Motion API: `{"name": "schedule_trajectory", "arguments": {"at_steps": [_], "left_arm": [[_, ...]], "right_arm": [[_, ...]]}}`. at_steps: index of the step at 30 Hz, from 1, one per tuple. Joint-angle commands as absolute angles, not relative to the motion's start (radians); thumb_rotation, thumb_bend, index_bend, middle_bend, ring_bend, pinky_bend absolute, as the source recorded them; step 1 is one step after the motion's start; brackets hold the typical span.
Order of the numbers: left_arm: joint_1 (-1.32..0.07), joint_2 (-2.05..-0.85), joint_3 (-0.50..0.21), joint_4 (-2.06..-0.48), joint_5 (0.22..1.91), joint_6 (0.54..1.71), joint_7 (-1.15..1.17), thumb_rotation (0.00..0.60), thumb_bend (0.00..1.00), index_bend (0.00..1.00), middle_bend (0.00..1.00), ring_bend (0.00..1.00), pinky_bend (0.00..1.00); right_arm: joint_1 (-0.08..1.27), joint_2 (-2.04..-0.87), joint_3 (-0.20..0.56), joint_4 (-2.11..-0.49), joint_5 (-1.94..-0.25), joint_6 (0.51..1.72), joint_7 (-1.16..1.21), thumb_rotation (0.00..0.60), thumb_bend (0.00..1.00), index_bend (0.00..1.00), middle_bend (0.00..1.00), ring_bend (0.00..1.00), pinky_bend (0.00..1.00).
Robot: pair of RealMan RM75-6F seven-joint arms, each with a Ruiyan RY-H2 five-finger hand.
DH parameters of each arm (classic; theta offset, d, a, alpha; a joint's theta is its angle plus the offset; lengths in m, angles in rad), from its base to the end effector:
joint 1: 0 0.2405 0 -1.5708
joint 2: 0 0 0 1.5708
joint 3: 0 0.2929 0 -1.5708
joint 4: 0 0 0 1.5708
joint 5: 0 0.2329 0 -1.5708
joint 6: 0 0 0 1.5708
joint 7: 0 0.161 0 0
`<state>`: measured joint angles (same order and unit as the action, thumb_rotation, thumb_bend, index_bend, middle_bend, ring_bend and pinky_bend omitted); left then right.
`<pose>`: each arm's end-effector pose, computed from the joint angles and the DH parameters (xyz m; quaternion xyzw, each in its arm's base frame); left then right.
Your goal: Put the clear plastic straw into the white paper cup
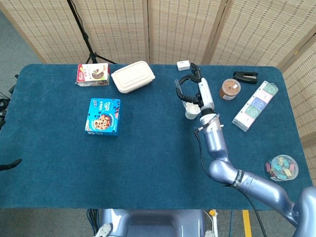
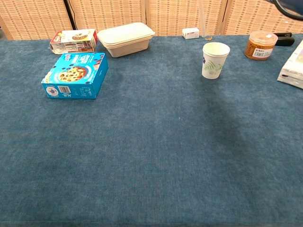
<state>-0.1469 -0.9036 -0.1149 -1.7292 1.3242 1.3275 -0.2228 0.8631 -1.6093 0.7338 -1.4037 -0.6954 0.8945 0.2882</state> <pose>-0.3531 0.2362 0.2181 -0.5344 -0.4677 -0.4013 0.5784 -0.0789 -0.5066 0.0450 0.3191 -0.6606 0.6374 0.2357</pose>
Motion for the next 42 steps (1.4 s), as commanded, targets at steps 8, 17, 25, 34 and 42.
{"name": "schedule_trajectory", "arguments": {"at_steps": [8,17,25,34,42], "left_arm": [[-0.156,-0.905,-0.12,-1.724,1.311,1.312,-0.224,0.6,0.0,0.0,0.0,0.0,0.0],[-0.161,-0.905,-0.123,-1.72,1.297,1.3,-0.223,0.6,0.0,0.0,0.0,0.0,0.0],[-0.161,-0.906,-0.122,-1.724,1.297,1.301,-0.215,0.6,0.0,0.0,0.0,0.0,0.0],[-0.161,-0.906,-0.123,-1.722,1.294,1.3,-0.221,0.6,0.0,0.0,0.0,0.0,0.0],[-0.162,-0.907,-0.122,-1.722,1.294,1.297,-0.219,0.6,0.0,0.0,0.0,0.0,0.0]], "right_arm": [[0.879,-1.627,0.761,-1.322,-0.64,0.843,0.372,0.6,0.57,0.58,0.0,0.0,0.0],[0.875,-1.631,0.734,-1.279,-0.696,0.833,0.411,0.6,0.57,0.58,0.0,0.0,0.0],[0.864,-1.633,0.718,-1.257,-0.715,0.826,0.444,0.6,0.57,0.58,0.0,0.0,0.0],[0.86,-1.642,0.705,-1.222,-0.723,0.82,0.468,0.6,0.57,0.58,0.0,0.0,0.0],[0.862,-1.655,0.688,-1.189,-0.741,0.813,0.483,0.6,0.57,0.58,0.0,0.0,0.0]]}}
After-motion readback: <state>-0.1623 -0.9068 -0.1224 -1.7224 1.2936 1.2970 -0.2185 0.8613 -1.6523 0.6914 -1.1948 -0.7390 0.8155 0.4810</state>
